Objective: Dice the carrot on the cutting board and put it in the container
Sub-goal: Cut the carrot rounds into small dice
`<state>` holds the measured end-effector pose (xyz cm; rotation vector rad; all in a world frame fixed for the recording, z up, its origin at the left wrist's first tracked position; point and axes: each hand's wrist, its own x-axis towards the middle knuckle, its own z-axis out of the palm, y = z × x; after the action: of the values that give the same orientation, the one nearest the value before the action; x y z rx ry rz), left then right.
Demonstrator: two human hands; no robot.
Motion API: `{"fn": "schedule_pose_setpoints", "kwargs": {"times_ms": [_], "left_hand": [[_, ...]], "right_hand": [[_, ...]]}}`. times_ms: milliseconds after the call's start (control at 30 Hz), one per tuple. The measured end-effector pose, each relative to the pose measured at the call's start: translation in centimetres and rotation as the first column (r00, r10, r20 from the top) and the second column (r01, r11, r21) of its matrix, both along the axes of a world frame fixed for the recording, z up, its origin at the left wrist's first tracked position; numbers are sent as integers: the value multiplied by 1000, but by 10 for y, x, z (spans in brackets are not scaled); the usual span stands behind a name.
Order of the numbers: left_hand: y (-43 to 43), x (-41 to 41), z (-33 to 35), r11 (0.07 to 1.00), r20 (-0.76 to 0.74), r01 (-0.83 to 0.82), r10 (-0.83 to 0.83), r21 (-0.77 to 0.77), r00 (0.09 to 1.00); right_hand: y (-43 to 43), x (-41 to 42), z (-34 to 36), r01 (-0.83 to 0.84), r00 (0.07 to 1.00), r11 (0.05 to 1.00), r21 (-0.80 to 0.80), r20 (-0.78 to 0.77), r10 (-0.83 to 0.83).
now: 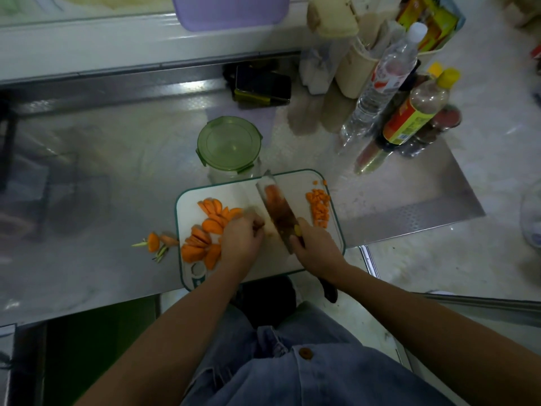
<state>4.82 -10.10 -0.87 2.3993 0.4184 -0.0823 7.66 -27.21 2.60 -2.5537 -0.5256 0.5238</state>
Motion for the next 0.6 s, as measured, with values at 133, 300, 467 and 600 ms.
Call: {"fn": "schedule_pose_setpoints", "kwargs": {"times_ms": [133, 300, 467, 600], "left_hand": [[2, -6, 2, 995, 59, -20, 14, 97, 998], [3, -10, 1, 990, -6, 48, -48, 130, 999], [1, -7, 4, 992, -63, 41, -34, 118, 997], [2, -7, 7, 992, -72, 48, -40, 115, 997]], "right_hand": [[5, -21, -6, -65, 997, 997, -30, -46, 64], [-23, 1, -12, 29, 999, 996, -88, 21, -27], [-34, 21, -3, 167, 985, 980, -108, 52, -163], [-16, 2, -7, 28, 999, 999, -30, 23, -28]]}}
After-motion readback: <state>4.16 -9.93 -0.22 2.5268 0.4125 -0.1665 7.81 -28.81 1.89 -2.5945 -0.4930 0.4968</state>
